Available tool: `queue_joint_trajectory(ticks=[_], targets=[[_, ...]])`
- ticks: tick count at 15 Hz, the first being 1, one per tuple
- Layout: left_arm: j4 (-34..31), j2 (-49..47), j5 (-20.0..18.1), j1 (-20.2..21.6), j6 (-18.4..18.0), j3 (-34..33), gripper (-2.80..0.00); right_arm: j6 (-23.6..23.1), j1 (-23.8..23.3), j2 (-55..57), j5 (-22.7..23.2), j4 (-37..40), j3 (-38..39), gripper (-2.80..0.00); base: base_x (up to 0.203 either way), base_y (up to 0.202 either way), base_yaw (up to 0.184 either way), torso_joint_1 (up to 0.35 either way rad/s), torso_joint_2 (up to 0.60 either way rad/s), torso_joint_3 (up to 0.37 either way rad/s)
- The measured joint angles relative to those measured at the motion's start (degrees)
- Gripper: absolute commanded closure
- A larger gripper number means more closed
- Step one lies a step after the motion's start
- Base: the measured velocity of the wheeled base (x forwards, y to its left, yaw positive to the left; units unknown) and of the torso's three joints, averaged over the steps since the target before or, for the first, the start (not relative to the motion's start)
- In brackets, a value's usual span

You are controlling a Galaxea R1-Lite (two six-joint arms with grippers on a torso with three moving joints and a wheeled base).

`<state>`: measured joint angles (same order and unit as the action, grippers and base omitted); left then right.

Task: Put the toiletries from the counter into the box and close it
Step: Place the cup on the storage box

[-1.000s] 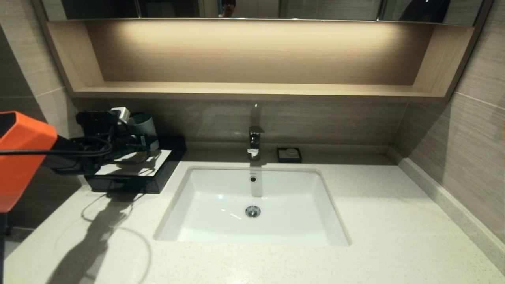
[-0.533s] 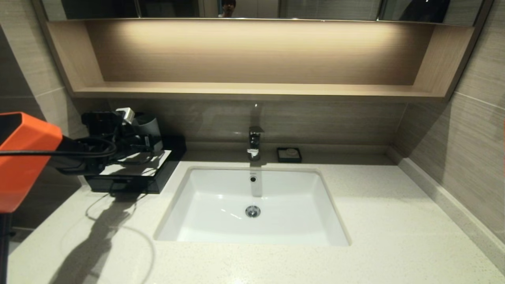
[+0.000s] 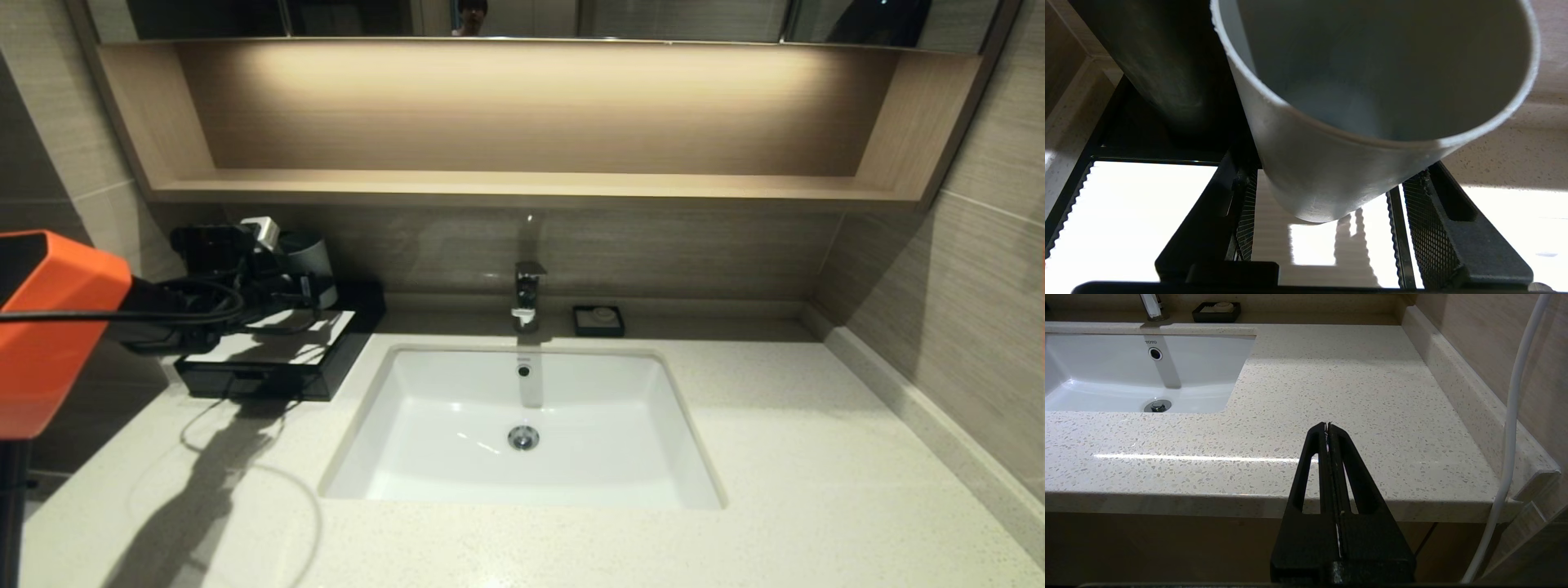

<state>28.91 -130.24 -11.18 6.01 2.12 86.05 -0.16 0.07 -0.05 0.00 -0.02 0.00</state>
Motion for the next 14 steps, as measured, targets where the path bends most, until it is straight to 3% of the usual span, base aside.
queue_joint_trajectory(ticks=[14], targets=[[-2.54, -3.0, 0.0, -0.12, -0.06, 3.72, 0.0, 0.0, 0.0, 0.0, 0.0, -0.05, 0.0, 0.0, 0.0, 0.0, 0.0, 0.0, 0.0, 0.0]])
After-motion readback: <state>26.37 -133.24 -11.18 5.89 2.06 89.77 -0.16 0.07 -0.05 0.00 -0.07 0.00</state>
